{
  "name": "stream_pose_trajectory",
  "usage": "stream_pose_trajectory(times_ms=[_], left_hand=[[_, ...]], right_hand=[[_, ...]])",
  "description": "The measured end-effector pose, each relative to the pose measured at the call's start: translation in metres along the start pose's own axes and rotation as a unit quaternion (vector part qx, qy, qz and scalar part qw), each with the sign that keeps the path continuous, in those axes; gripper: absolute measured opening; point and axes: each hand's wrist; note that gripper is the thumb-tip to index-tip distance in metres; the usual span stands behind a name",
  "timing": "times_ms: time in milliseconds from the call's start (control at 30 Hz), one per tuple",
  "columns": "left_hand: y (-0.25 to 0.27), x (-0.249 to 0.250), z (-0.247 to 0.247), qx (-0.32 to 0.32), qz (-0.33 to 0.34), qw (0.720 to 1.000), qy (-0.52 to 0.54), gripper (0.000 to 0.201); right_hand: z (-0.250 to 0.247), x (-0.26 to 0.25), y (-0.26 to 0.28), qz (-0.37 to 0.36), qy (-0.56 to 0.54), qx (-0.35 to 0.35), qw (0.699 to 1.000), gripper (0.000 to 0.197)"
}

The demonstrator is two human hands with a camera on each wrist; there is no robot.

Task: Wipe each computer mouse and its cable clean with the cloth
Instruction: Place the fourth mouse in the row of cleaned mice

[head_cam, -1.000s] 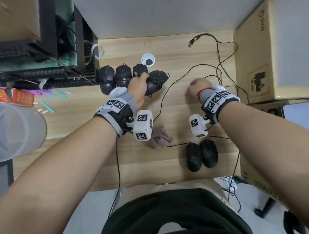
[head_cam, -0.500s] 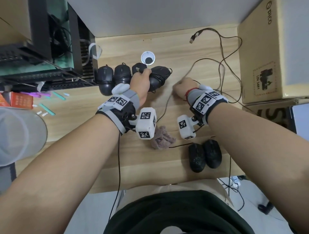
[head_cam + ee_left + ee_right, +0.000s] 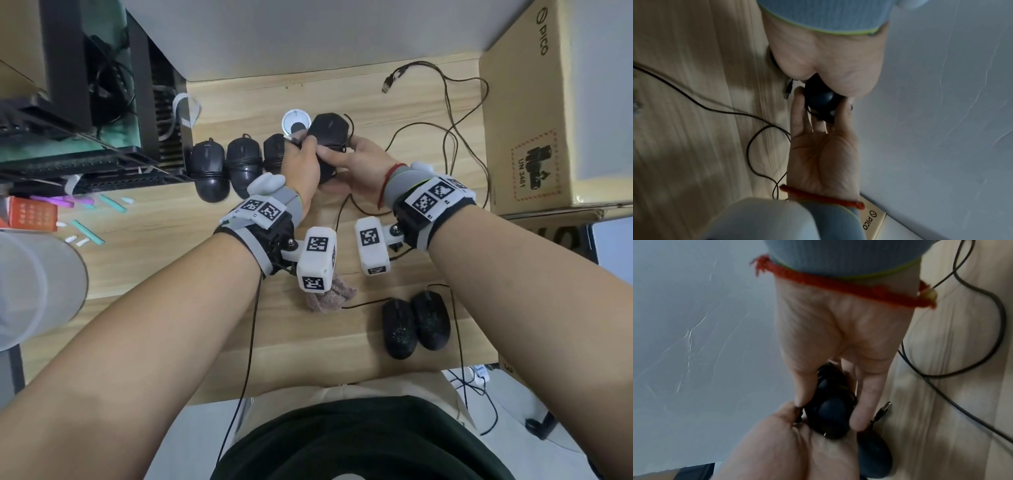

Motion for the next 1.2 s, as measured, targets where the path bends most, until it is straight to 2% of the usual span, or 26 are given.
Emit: stream_pose_trajectory(times_ms=[100,233,333,433,567,700,800,1000,1200], left_hand=[[0.0,-0.002,-0.002,-0.031,-0.003,0.999,-0.017,0.034],[-0.007,-0.009,-0.005,-0.054,-0.023,0.997,-0.048,0.051],[-0.01,-0.016,-0.011,-0.038,-0.041,0.995,-0.078,0.072],[-0.013,-0.023,-0.016,-0.027,-0.046,0.992,-0.116,0.062],[-0.006,-0.018,-0.017,-0.046,-0.038,0.991,-0.121,0.06],[-0.012,-0.019,-0.016,-0.039,-0.021,0.992,-0.122,0.06],[-0.011,-0.019,-0.015,-0.059,-0.021,0.992,-0.112,0.065],[-0.013,-0.023,-0.018,-0.081,-0.016,0.992,-0.099,0.067],[-0.015,-0.026,-0.02,-0.089,-0.011,0.99,-0.11,0.064]], right_hand=[[-0.009,0.004,-0.009,-0.009,0.044,0.032,0.998,0.039],[-0.019,0.006,-0.015,-0.014,0.078,0.072,0.994,0.032],[-0.024,0.009,-0.021,-0.001,0.079,0.087,0.993,0.032],[-0.022,0.009,-0.023,0.012,0.067,0.067,0.995,0.032],[-0.02,0.006,-0.023,0.016,0.079,0.061,0.995,0.025],[-0.023,0.007,-0.025,0.007,0.107,0.061,0.992,0.034],[-0.026,0.007,-0.029,0.005,0.166,0.052,0.985,0.028],[-0.032,0.018,-0.044,0.008,0.292,0.03,0.956,0.03],[-0.024,0.021,-0.043,-0.024,0.297,0.031,0.954,0.03]])
Point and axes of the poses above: each hand's wrist, its own y-axis away from the middle knuckle, its own z-axis out of the palm, x = y × z, and after that the axes turned 13 degrees about -z, right-handed
